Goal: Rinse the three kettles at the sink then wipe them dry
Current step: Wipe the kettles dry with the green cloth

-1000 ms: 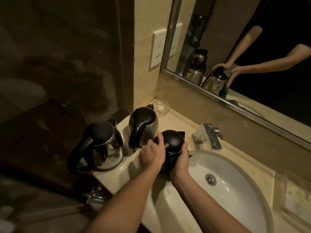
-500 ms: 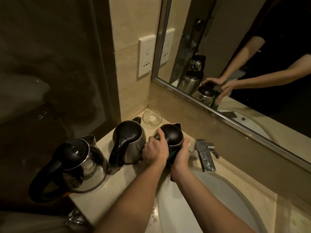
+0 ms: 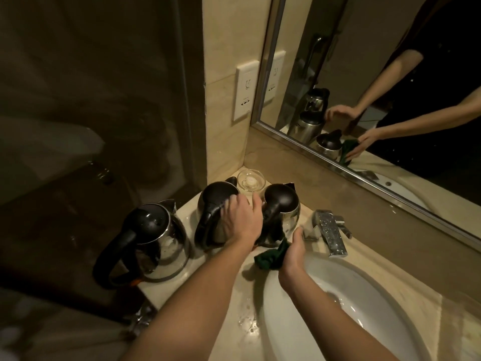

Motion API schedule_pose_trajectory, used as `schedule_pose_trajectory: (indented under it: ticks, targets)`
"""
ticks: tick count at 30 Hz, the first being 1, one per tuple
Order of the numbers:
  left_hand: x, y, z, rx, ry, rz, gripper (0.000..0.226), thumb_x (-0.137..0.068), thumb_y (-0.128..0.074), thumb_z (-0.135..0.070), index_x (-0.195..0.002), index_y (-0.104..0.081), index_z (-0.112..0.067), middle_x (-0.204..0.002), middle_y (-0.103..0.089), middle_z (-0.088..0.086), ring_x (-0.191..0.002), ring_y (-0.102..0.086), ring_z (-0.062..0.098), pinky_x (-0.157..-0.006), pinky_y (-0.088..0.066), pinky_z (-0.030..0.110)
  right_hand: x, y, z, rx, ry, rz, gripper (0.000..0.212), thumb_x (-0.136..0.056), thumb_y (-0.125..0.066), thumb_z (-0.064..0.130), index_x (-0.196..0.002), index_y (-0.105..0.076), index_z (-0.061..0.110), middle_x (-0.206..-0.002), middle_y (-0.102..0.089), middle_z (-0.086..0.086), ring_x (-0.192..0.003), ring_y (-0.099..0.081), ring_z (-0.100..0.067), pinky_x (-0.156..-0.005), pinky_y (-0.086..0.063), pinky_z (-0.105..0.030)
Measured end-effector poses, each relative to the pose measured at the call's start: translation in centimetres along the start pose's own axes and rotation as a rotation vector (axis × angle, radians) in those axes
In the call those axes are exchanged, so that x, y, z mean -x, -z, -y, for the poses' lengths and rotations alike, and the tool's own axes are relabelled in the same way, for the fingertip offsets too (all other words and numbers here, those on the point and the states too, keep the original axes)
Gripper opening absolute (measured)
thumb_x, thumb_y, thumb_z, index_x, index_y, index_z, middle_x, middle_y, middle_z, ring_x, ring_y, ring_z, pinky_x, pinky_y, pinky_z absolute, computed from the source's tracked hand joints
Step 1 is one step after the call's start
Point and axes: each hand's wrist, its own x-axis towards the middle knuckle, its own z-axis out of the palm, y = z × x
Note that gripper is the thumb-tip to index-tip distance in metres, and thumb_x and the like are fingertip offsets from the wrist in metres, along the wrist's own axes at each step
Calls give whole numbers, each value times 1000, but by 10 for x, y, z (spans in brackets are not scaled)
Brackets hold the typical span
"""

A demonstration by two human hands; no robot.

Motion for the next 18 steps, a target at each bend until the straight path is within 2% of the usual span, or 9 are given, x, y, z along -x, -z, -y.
schedule_pose_trajectory:
  ticks: [2, 5, 9, 14, 18]
  targets:
    - [-5, 17, 20, 2, -16, -107, 48, -104, -32, -48, -108, -64, -13, -117, -61, 7, -113, -52, 21, -101, -40, 39, 10, -1, -10, 8, -38, -16, 80, -93, -34, 74, -150, -43, 19, -147, -49, -5, -137, -43, -31, -115, -34, -47]
    - [-13, 31, 50, 54, 134, -175, 49, -104, -33, -47, -117, -60, -8, -124, -58, 13, -116, -53, 28, -97, -44, 42, 25, -4, -23, 43, -109, -18, 88, -91, -34, 77, -155, -33, 17, -156, -39, -13, -143, -36, -34, -117, -28, -49]
    - [-20, 22, 77, 240, 399, 26, 59, -103, -25, -57, -127, -47, -8, -128, -59, 20, -113, -59, 41, -87, -49, 45, 39, -9, -35, 58, -125, -23, 81, -95, -36, 69, -154, -32, 14, -154, -41, -13, -142, -36, -34, -118, -27, -47]
    - [-18, 17, 87, 289, 408, 108, 66, -102, -19, -62, -135, -42, -9, -134, -55, 21, -118, -56, 42, -92, -46, 49, 49, -14, -43, 72, -129, -20, 79, -97, -36, 67, -156, -30, 14, -156, -38, -12, -144, -33, -33, -118, -25, -46]
    - [-9, 22, 84, 357, 461, 168, 75, -101, -15, -65, -150, -33, -11, -143, -49, 22, -128, -50, 43, -103, -41, 52, 57, -17, -44, 82, -130, -8, 78, -98, -34, 66, -156, -28, 14, -157, -37, -11, -145, -33, -33, -117, -26, -46]
